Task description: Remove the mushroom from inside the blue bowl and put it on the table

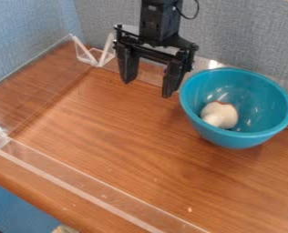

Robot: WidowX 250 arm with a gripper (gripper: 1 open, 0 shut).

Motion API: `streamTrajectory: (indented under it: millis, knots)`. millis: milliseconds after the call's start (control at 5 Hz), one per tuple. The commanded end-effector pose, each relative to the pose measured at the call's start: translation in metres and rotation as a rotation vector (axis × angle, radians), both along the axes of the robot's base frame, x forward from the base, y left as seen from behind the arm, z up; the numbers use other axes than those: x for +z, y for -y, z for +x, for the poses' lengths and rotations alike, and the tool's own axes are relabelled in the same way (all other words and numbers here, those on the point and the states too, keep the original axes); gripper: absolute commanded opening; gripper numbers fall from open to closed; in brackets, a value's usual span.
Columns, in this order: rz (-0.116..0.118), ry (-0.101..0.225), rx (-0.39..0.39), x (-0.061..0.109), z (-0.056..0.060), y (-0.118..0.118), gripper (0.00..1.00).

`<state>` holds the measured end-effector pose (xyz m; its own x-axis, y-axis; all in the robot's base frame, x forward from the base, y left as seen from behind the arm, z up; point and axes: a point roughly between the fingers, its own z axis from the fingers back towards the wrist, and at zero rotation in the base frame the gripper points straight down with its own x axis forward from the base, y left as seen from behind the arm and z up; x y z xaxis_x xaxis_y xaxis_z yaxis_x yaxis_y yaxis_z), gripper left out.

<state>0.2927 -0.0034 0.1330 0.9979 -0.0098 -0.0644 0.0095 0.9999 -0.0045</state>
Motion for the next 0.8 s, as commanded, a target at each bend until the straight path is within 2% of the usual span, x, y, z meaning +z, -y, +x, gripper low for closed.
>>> streamTrajectory:
  millis: [0, 200, 400, 600]
  knots:
    - [-0.005, 0.000, -0.007, -0.006, 0.012, 0.015, 1.00]
    - [-0.016, 0.000, -0.099, -0.032, 0.024, 0.048, 1.00]
    - [-0.023, 0.016, -0.228, -0.039, 0.042, 0.090, 1.00]
    - [-0.025, 0.019, -0.285, -0.049, 0.054, 0.103, 1.00]
